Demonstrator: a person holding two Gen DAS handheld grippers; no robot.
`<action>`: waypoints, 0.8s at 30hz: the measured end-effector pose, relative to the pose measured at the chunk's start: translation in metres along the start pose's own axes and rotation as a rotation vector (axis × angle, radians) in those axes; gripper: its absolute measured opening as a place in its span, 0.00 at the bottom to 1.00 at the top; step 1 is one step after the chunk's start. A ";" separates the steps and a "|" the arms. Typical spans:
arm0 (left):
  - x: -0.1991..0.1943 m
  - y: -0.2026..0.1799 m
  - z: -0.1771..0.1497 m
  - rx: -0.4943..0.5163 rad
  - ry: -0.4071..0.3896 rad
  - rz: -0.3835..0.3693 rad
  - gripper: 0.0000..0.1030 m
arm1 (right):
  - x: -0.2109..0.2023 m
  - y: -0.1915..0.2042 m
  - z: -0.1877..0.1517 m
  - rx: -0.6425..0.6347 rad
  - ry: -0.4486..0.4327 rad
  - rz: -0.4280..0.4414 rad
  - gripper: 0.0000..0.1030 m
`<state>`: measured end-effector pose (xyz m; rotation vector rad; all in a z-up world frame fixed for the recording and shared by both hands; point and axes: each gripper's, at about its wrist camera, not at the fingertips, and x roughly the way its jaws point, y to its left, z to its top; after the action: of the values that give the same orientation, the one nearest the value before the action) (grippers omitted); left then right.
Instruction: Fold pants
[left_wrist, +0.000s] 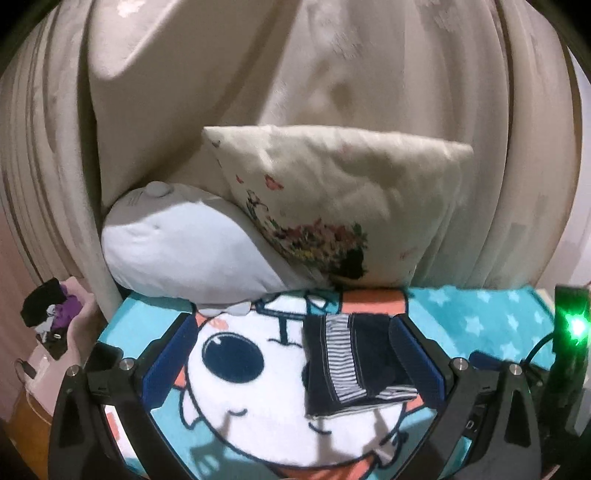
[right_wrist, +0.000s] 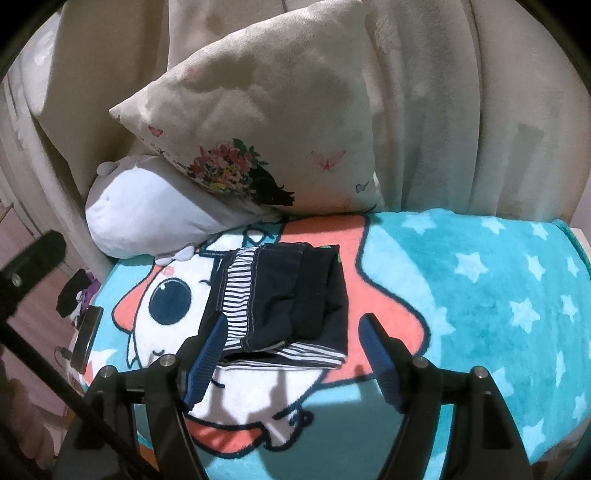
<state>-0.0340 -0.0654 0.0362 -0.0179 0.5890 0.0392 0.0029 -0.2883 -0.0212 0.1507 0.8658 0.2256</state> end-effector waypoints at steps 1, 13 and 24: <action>0.002 -0.003 -0.001 0.007 0.013 0.003 1.00 | 0.001 -0.002 0.000 0.000 0.001 0.002 0.76; 0.037 -0.022 -0.018 0.004 0.190 -0.015 1.00 | 0.020 -0.024 -0.003 -0.001 0.055 -0.010 0.77; 0.056 -0.028 -0.027 -0.003 0.257 -0.016 1.00 | 0.036 -0.029 -0.005 -0.018 0.102 -0.018 0.77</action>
<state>-0.0017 -0.0923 -0.0173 -0.0309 0.8460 0.0219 0.0250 -0.3070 -0.0573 0.1152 0.9663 0.2255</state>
